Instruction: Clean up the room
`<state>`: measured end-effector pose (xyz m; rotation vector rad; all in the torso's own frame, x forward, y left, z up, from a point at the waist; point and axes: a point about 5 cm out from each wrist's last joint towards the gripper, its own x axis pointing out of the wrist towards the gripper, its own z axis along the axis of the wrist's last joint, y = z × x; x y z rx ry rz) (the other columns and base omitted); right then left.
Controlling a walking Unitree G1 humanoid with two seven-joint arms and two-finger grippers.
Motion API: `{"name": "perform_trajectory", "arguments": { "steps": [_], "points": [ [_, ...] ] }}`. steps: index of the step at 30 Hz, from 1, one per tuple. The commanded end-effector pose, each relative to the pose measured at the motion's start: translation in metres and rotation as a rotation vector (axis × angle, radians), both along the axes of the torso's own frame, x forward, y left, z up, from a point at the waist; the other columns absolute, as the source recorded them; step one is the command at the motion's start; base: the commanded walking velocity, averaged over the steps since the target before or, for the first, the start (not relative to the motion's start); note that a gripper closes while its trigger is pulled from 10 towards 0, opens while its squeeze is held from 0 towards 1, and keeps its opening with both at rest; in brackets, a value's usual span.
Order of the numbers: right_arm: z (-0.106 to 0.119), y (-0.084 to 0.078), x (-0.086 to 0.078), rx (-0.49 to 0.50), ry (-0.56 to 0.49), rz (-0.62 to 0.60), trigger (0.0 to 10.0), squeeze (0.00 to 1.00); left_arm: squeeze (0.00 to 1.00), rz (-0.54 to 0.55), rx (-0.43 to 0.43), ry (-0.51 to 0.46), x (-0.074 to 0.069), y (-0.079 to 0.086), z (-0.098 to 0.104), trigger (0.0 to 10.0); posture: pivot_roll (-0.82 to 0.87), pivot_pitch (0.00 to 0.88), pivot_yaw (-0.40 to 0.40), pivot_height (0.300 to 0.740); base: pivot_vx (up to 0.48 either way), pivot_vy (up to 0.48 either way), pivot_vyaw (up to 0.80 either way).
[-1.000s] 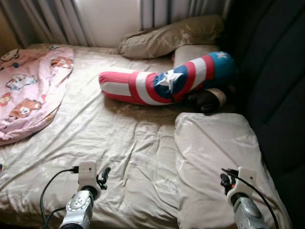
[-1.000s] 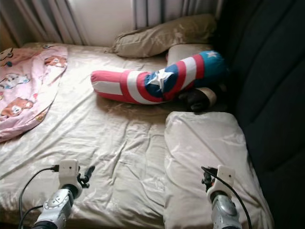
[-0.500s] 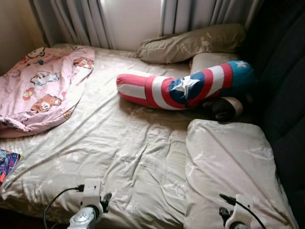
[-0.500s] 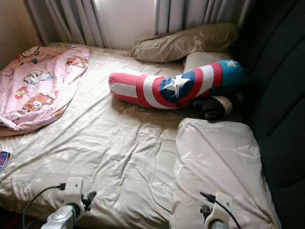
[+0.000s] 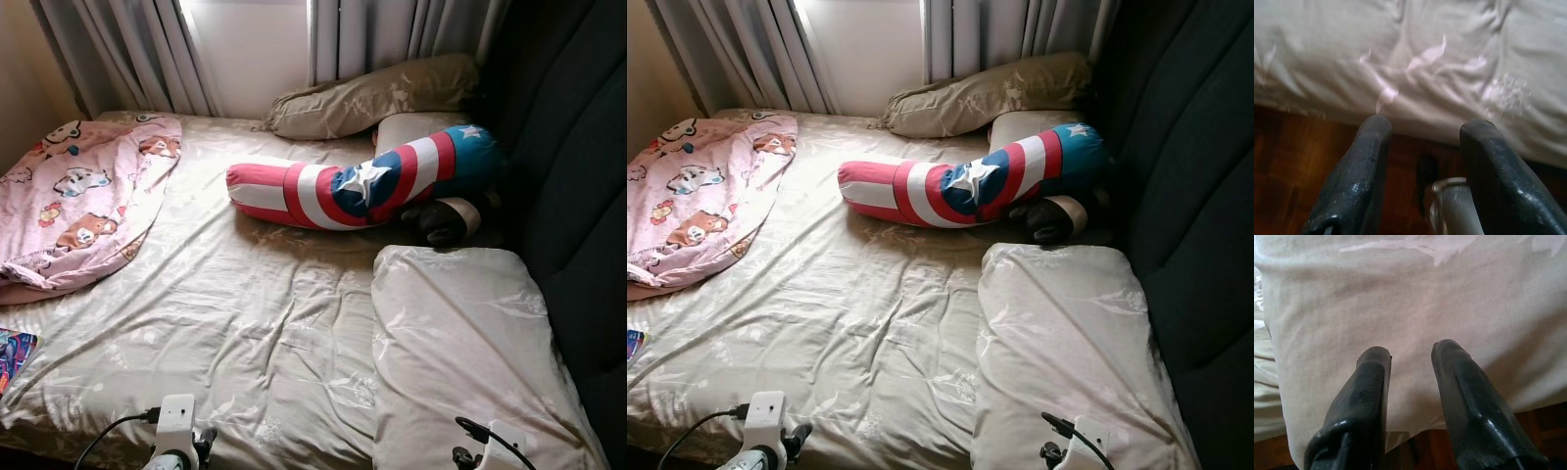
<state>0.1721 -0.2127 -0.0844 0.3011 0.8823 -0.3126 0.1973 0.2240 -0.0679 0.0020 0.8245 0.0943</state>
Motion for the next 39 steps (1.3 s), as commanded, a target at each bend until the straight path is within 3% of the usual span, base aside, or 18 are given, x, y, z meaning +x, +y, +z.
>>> {"name": "perform_trajectory", "arguments": {
  "steps": [1,7,10,25,34,39],
  "points": [
    [0.000,0.000,0.001,0.003,0.005,0.007,10.0,0.00,0.00,0.009,0.009,0.040,-0.009,0.005,-0.004,10.0,-0.01,0.000,0.010,0.740,0.000,0.000,0.00],
    [0.003,0.001,0.007,-0.014,-0.007,0.069,10.0,0.00,0.00,0.016,0.010,0.078,-0.019,0.009,-0.008,10.0,0.00,0.000,0.003,0.740,0.000,0.100,0.27],
    [0.003,0.001,0.007,0.000,-0.012,0.054,10.0,0.00,0.00,0.018,0.011,0.083,-0.020,0.009,-0.009,10.0,-0.01,0.000,0.008,0.740,0.000,0.480,0.80],
    [0.002,0.000,0.005,0.022,0.004,0.024,10.0,0.00,0.00,0.006,0.018,0.092,-0.021,0.006,-0.010,10.0,0.00,0.000,0.013,0.740,0.000,0.480,0.00],
    [0.003,-0.001,0.006,0.025,-0.002,0.014,10.0,0.00,0.00,0.024,0.025,0.099,-0.030,0.022,-0.010,10.0,0.00,0.000,0.011,0.740,0.000,0.480,0.00],
    [0.003,-0.001,0.007,0.025,-0.003,0.014,10.0,0.00,0.00,0.018,0.018,0.094,-0.030,0.015,-0.011,10.0,0.00,0.000,0.008,0.740,0.000,0.480,0.00]
  ]
}}
